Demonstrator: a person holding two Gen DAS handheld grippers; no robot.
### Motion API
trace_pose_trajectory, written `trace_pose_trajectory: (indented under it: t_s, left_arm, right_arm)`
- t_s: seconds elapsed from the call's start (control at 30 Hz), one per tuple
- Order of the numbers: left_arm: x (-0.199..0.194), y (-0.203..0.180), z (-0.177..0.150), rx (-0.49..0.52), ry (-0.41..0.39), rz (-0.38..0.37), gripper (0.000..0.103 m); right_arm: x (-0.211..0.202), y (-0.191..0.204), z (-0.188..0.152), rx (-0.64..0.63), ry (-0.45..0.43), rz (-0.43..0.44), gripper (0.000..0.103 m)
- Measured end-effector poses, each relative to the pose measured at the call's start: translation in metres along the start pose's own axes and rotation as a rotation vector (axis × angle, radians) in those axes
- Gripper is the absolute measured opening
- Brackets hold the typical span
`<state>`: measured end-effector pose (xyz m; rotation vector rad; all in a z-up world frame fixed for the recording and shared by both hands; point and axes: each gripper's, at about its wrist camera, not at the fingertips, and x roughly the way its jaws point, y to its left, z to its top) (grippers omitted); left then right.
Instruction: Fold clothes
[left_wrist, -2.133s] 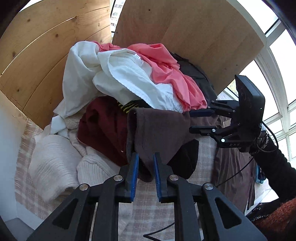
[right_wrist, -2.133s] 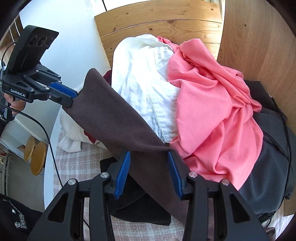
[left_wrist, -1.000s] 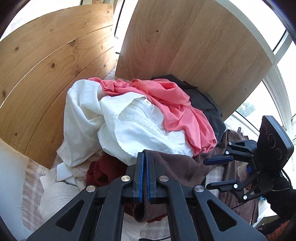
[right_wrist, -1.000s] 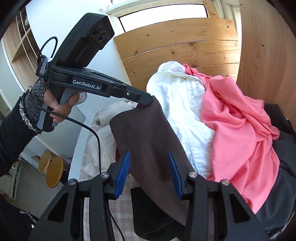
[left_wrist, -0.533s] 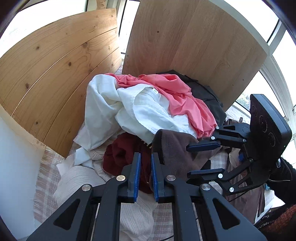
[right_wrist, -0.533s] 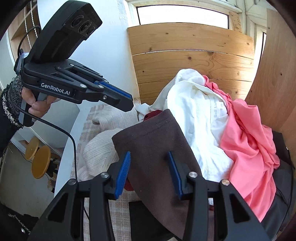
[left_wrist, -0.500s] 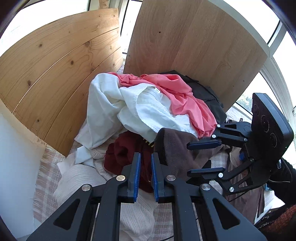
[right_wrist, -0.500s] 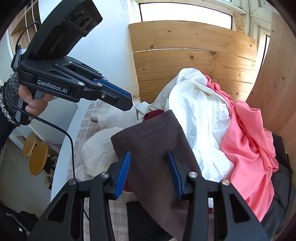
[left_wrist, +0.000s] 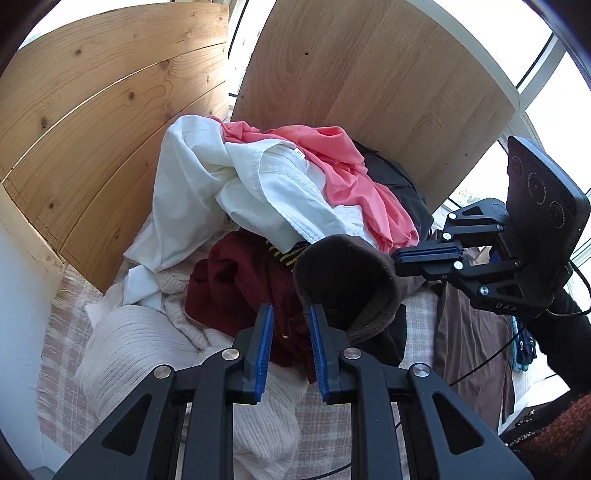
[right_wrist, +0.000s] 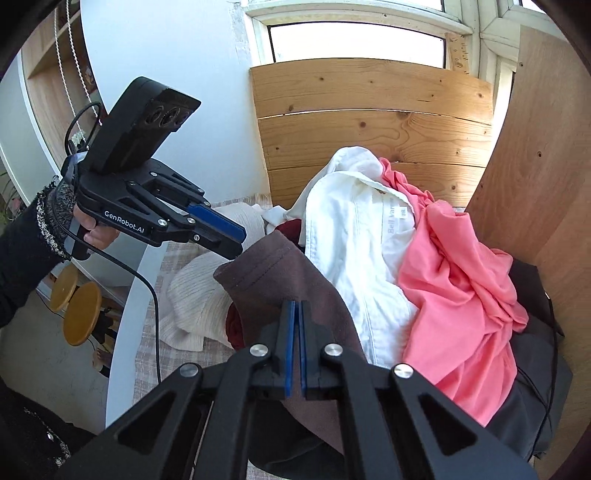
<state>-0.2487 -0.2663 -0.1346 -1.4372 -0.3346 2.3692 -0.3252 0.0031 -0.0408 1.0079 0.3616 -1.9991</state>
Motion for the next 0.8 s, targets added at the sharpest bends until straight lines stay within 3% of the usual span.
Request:
trace_pose_trajectory:
  t_s: [0.2,0.37,0.5,0.7,0.8]
  left_arm:
    - [0.016,-0.005,0.007,0.024,0.038,-0.029,0.028]
    - [0.002,-0.019,0.006,0.135,0.020,-0.036,0.033]
    - [-0.004,-0.033,0.003,0.242,0.046,0.023,0.039]
    - [-0.002,-0.052,0.010,0.338,0.079,0.031,0.039]
    - [-0.002,-0.049,0.016,0.287,0.081,-0.078,0.039]
  right_arm:
    - [-0.001,-0.006,-0.001,0.014,-0.003,-0.012,0.002]
    - [-0.008,-0.008,0.009,0.007,-0.034,-0.021,0.002]
    - [-0.005,-0.015,0.027,0.012,-0.043,-0.034,0.002]
    - [-0.001,-0.012,0.023,0.038,-0.005,0.043,0.005]
    - [-0.008,-0.018,0.001,0.049,0.011,-0.007,0.011]
